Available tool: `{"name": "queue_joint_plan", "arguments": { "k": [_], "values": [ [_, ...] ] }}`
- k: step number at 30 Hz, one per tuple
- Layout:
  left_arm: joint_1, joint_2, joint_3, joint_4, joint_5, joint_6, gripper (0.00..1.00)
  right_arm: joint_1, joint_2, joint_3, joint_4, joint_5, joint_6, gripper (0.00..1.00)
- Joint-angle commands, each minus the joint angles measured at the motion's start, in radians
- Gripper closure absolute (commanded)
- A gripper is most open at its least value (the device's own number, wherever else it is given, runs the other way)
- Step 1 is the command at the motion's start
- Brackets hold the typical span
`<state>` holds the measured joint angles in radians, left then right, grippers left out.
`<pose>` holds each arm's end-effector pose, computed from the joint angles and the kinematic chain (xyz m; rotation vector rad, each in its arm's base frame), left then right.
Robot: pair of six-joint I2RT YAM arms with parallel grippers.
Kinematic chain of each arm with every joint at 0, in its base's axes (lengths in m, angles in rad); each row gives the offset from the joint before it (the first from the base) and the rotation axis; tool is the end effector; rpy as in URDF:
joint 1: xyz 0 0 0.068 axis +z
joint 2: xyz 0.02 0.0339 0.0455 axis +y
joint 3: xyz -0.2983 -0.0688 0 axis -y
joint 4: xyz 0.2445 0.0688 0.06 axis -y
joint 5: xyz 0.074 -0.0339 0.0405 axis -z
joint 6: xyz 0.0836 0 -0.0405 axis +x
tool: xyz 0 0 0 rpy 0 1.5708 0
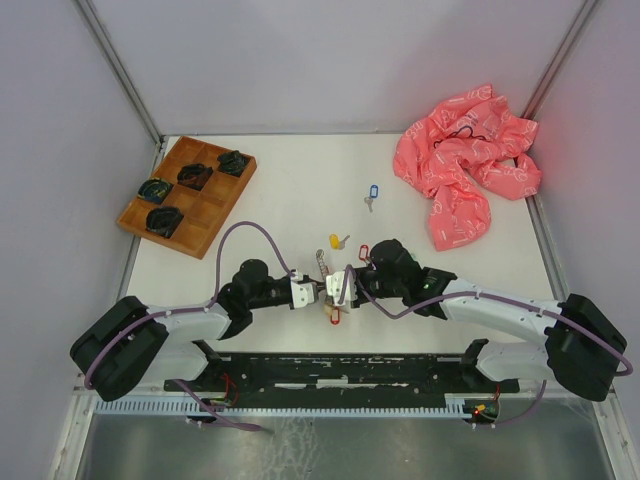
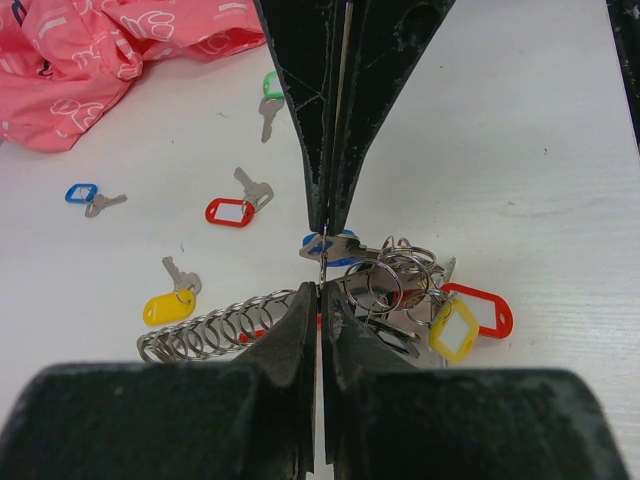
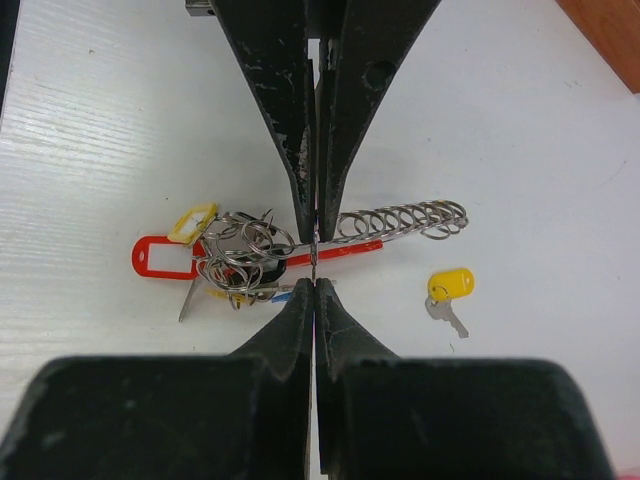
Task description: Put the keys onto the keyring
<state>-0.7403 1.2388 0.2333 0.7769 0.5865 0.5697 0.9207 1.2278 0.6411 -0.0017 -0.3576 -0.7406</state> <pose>0.1492 -0.1989 0.1886 1.4043 1.1367 -0.6474 0.1481 0.2432 0.2245 -1.7254 1.2948 0.4898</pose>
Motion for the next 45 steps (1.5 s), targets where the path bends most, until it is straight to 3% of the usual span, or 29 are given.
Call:
{"name": "queue_joint_plan", "arguments": {
  "k": [1, 22, 45],
  "values": [
    [0.002, -0.008, 0.026, 0.071, 0.052, 0.021, 0.97, 0.007, 0.006, 0.018, 0.093, -0.055, 0.02, 1.0],
    [0.003, -0.015, 0.009, 0.129, 0.067, -0.016, 0.97, 0.007, 0.035, 0.015, 0.146, -0.084, 0.035, 0.99],
    [-0.002, -0.081, 0.066, -0.102, -0.016, -0.114, 0.97, 0.01, 0.001, 0.043, 0.069, -0.054, -0.076, 0.99]
  ]
}}
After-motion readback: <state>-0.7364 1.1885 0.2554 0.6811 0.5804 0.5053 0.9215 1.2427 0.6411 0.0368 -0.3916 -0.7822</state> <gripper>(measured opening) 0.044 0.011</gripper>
